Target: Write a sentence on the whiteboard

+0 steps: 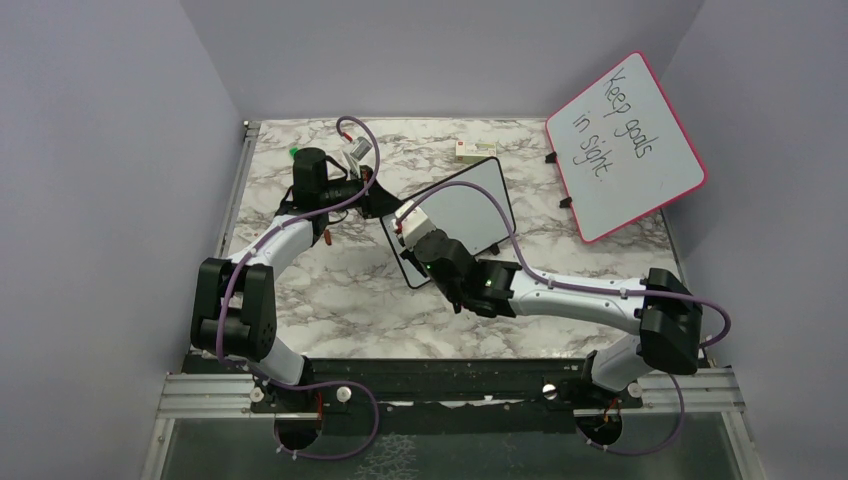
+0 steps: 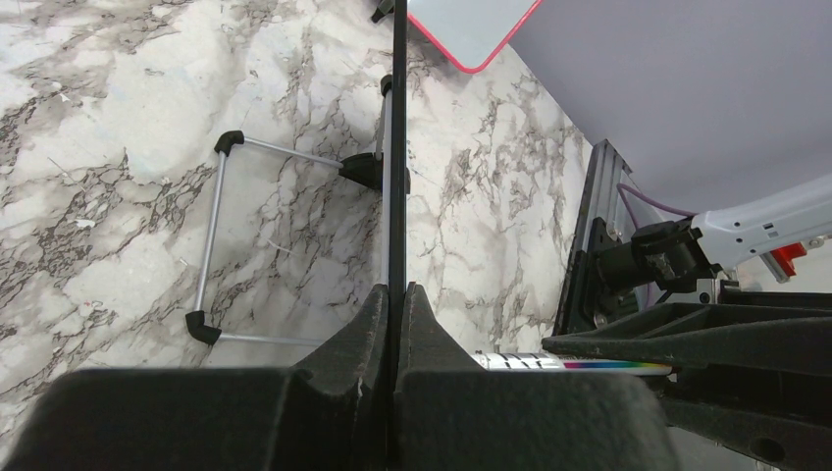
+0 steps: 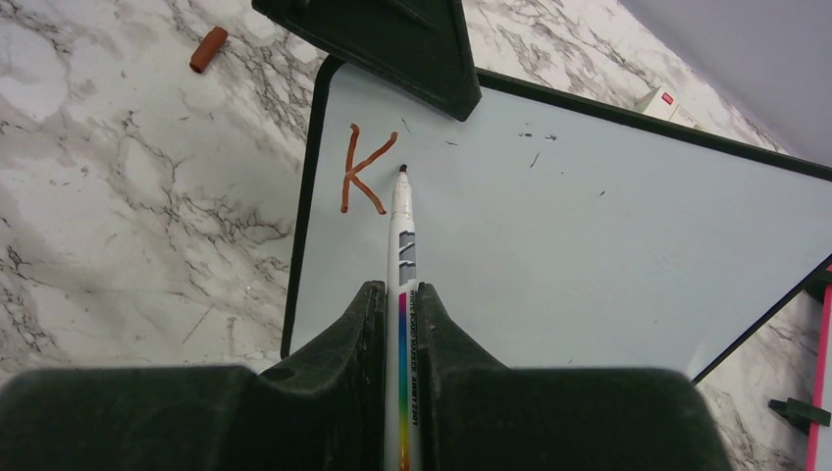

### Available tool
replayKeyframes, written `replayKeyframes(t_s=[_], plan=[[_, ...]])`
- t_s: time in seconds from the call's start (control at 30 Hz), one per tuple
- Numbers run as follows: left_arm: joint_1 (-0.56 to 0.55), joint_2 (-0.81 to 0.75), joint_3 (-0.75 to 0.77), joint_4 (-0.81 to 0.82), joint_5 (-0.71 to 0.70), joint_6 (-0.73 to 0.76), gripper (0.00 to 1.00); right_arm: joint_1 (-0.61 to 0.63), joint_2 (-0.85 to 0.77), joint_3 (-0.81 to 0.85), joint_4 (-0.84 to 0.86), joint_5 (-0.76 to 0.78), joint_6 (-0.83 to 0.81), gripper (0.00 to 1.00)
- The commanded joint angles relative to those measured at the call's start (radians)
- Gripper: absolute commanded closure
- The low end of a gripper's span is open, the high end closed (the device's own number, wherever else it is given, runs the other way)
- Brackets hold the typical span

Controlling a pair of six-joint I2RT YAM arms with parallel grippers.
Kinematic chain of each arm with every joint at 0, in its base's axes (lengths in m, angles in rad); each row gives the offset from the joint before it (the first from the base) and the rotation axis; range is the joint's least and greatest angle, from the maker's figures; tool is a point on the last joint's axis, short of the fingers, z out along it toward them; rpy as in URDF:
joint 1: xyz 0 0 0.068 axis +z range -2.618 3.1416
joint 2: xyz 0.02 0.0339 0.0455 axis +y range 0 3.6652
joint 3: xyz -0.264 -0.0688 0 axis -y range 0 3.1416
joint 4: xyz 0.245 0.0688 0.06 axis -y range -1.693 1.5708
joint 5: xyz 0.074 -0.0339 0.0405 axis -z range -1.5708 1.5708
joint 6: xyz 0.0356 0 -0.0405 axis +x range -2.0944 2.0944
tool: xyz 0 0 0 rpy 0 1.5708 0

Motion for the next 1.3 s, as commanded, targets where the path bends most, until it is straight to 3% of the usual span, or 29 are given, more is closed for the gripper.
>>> replayKeyframes(t_s=[0.0,0.6,1.27], plan=[[0.002,0.010,0.003,-0.018,0.037,0.008,1.00,-0.007,0.013,0.014,0.034,0.033,-0.001,0.99],[-0.001,0.006,0.003,-0.018,0.041,0.008,1.00,-0.014,0.028,0.019,0.027,0.016,0.007,0.99],[0.000,0.008,0.001,-0.018,0.031,0.006,1.00,-0.014,-0.062,-0.056,0.029,-0.036,0.024,0.99]])
